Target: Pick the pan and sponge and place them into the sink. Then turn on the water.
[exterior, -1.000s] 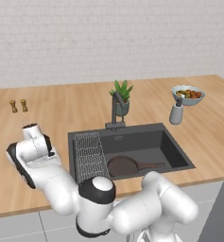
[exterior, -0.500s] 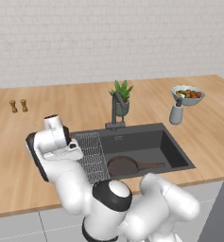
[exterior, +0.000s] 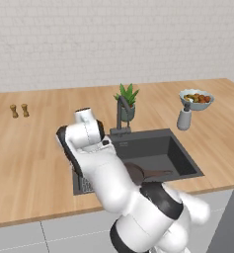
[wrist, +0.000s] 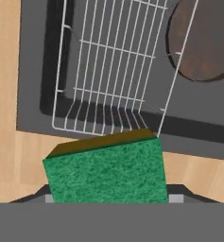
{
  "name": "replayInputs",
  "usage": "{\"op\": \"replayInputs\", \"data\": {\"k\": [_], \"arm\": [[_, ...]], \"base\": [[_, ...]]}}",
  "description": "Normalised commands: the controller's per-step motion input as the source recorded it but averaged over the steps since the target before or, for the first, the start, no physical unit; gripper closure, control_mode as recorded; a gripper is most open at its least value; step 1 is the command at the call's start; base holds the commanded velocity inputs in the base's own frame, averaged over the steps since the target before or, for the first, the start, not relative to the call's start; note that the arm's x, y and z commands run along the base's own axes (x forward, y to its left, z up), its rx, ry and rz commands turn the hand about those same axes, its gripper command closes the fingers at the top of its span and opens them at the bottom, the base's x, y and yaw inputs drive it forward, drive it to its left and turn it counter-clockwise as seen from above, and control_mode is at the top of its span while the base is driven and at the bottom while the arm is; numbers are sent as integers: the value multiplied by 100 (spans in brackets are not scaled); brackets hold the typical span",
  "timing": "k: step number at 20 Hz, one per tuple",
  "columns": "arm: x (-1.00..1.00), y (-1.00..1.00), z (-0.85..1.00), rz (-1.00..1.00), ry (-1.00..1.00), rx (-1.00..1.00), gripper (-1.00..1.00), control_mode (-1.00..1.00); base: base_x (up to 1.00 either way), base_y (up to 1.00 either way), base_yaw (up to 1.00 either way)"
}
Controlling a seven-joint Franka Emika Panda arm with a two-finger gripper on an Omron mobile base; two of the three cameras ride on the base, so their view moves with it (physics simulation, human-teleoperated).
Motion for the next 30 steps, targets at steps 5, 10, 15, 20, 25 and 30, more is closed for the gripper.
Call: {"op": "replayInputs", "data": {"k": [5,10,15,20,25,30], "arm": [[-32,-100,48,0,-2,0,100,-100],[-4,-100,1,7,-8,4,100,-100],[0,-100,0,12,-12,10,100,-100],[2,-97,6,12,-18,16,100,-100],[15,-93,4,14,-8,19,100,-100],[44,-66,8,18,-1,21,100,-100]], "base": [[0,0,0],[0,0,0],[0,0,0],[0,0,0],[0,0,0],[0,0,0]]}}
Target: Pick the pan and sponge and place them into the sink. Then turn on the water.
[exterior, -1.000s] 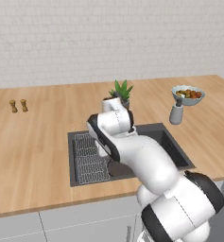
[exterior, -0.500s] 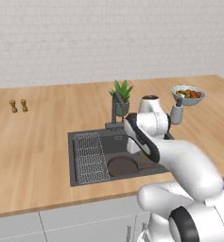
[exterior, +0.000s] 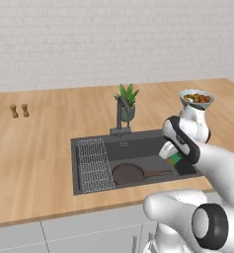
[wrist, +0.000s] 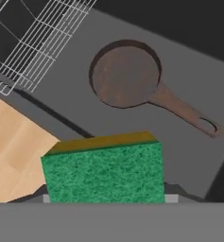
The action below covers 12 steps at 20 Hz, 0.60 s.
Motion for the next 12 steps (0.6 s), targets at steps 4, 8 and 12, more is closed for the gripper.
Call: {"op": "replayInputs", "data": {"k": [4,8,12], "arm": [[56,-59,0,18,0,20,100,-100],[67,-37,-6,16,5,17,100,-100],[57,-3,-21,4,0,1,100,-100]], "base": [[0,0,0],[0,0,0],[0,0,0]]}}
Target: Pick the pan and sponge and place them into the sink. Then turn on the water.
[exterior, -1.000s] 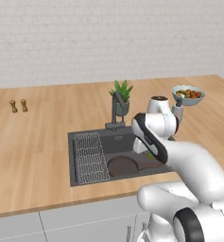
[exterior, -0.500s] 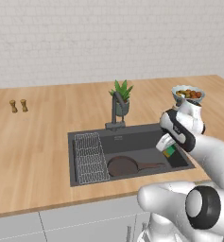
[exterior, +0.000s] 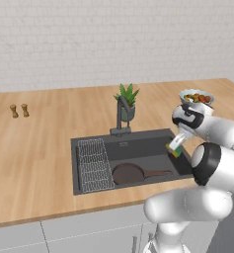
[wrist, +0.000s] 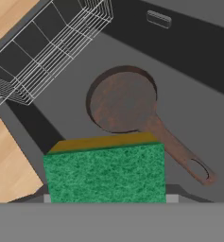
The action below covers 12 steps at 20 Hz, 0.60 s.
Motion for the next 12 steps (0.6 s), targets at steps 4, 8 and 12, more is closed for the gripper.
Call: {"op": "replayInputs", "data": {"k": [4,8,12], "arm": [[45,8,-27,0,0,-4,100,-100],[18,15,-48,0,0,-5,100,-100],[0,14,-54,0,0,-3,100,-100]], "base": [[0,0,0],[0,0,0],[0,0,0]]}}
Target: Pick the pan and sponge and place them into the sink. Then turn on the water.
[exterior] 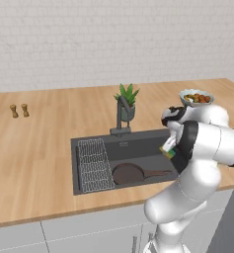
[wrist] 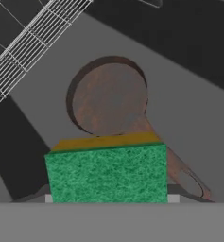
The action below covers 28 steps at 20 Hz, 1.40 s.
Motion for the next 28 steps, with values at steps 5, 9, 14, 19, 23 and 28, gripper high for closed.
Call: {"op": "replayInputs", "data": {"k": [5,9,14,19,23,28], "arm": [[21,25,-49,0,0,-3,100,-100],[30,11,-38,0,7,0,100,-100],[21,4,-44,0,7,0,100,-100],[23,2,-45,0,4,0,100,-100],[12,1,-31,0,1,0,100,-100],[12,14,-40,0,0,0,-100,-100]], "base": [[0,0,0],[0,0,0],[0,0,0],[0,0,0],[0,0,0],[0,0,0]]}}
